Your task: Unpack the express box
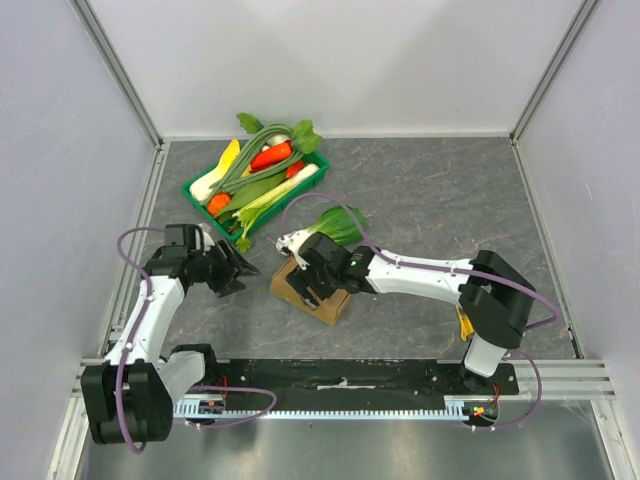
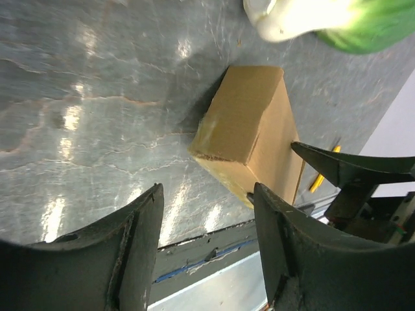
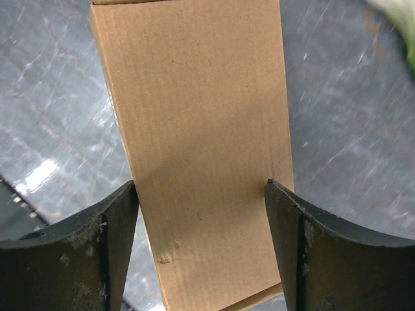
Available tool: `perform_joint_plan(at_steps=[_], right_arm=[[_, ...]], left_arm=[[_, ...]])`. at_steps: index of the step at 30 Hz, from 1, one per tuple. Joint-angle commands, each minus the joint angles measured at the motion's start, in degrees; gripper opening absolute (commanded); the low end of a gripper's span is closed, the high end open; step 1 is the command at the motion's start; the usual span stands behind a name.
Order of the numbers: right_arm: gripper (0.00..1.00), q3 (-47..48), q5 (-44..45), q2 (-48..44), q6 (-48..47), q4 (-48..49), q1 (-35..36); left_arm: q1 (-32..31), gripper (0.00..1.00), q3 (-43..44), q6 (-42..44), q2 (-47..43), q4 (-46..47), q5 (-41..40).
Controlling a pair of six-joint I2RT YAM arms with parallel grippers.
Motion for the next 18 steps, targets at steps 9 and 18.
perform_joint_plan(at_steps=[9, 18], right_arm=[[0.72, -5.85, -27.75, -5.32, 15.9, -8.71, -10.77], [0.77, -10.77, -40.95, -5.15, 21.44, -0.45, -19.74]], left_arm=[[-8.92, 0.64, -2.41, -4.99, 0.76, 13.0, -1.79], [-9.45, 0.66, -3.03, -4.82, -2.85, 16.26, -1.78]])
